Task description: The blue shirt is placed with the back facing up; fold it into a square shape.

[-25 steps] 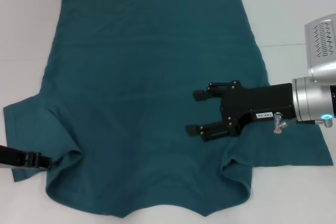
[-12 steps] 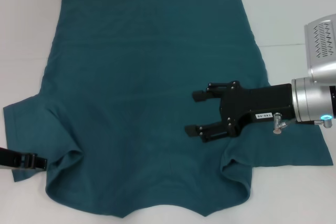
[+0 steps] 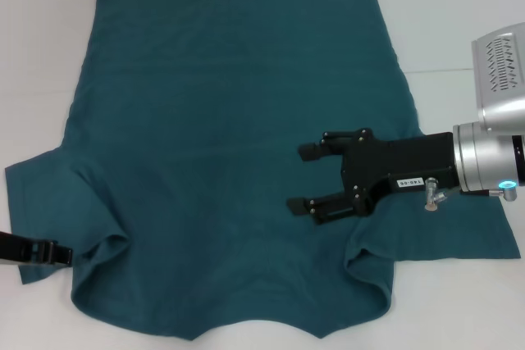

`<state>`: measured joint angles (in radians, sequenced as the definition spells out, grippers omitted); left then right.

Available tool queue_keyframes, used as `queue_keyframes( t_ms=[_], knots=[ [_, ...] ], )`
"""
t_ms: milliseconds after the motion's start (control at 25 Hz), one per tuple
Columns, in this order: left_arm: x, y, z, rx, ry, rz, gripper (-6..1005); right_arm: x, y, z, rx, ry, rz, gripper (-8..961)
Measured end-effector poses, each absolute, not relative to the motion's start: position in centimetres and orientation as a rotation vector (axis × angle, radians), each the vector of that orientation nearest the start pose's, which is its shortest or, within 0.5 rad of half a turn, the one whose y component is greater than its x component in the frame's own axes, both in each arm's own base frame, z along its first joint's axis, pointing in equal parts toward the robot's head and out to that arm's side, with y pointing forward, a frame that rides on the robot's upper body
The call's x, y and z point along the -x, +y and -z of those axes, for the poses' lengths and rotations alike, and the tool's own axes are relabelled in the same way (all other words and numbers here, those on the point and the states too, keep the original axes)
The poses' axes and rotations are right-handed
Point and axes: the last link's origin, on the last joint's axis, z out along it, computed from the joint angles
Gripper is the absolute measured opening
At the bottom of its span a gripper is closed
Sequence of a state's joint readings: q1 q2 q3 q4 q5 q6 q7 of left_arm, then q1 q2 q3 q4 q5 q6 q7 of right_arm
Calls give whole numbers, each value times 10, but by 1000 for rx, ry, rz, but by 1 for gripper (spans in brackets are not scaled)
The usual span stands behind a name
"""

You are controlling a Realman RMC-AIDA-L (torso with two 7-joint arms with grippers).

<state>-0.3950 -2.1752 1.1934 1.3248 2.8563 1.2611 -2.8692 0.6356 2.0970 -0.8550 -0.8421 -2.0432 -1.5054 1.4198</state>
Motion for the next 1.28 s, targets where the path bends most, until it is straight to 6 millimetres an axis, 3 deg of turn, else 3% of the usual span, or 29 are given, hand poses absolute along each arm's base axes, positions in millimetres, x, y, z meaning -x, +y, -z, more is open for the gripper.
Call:
queue_keyframes(
  t_ms=[360, 600, 800, 880, 1280],
  knots=[
    [282, 348, -16, 1948, -1427, -292, 609, -202, 368, 3, 2854, 258, -491, 916],
    [280, 349, -13, 1964, -1402, -299, 469, -202, 368, 4, 2853, 261, -490, 915],
    [277, 352, -12, 1969, -1375, -288, 242, -203, 369, 5, 2849, 265, -488, 915],
    [276, 353, -12, 1968, -1370, -282, 89, -203, 369, 5, 2849, 264, -488, 915],
    [269, 358, -13, 1977, -1339, -250, 78, -202, 369, 5, 2845, 261, -490, 916]
  ],
)
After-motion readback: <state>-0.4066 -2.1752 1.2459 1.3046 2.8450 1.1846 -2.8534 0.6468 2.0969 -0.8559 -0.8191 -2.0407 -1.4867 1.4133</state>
